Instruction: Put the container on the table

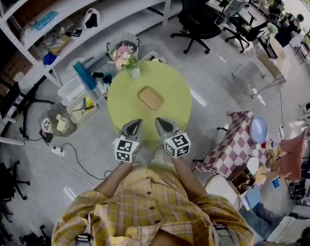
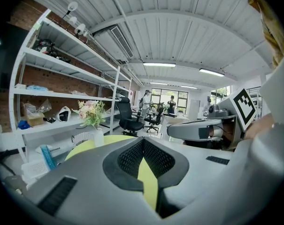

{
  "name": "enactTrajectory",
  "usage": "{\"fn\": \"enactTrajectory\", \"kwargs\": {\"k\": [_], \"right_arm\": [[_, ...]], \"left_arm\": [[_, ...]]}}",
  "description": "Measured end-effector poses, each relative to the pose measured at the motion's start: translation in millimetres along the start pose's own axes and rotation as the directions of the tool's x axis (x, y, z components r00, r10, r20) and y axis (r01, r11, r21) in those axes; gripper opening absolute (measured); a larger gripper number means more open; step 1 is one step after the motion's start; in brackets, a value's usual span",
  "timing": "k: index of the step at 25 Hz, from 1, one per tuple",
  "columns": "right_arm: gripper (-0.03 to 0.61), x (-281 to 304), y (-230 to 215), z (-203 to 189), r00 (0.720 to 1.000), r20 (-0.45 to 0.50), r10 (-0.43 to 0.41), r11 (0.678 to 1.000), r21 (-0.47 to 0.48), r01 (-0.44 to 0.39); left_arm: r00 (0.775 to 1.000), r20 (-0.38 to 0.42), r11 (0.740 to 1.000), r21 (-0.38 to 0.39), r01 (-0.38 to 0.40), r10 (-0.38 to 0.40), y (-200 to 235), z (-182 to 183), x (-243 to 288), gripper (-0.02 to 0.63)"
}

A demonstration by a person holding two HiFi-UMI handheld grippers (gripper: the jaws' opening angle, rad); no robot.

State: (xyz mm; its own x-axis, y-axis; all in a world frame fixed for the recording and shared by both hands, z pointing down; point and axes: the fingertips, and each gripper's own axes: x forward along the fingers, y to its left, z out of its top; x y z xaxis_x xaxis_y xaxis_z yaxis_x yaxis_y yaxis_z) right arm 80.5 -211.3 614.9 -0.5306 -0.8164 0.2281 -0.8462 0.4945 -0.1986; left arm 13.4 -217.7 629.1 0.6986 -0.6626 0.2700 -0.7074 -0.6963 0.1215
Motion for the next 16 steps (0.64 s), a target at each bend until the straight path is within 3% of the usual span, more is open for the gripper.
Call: {"fn": "enactTrajectory", "kwargs": {"k": [16], "right_arm": [[-0.002, -17.0, -17.2, -7.6, 0.999, 0.0, -0.045, 0.999, 0.027, 0.045]], "left_arm": [[1.0, -0.007, 1.0, -0.002, 0.012, -0.013, -11.4, -4.6, 5.4, 0.008]]}}
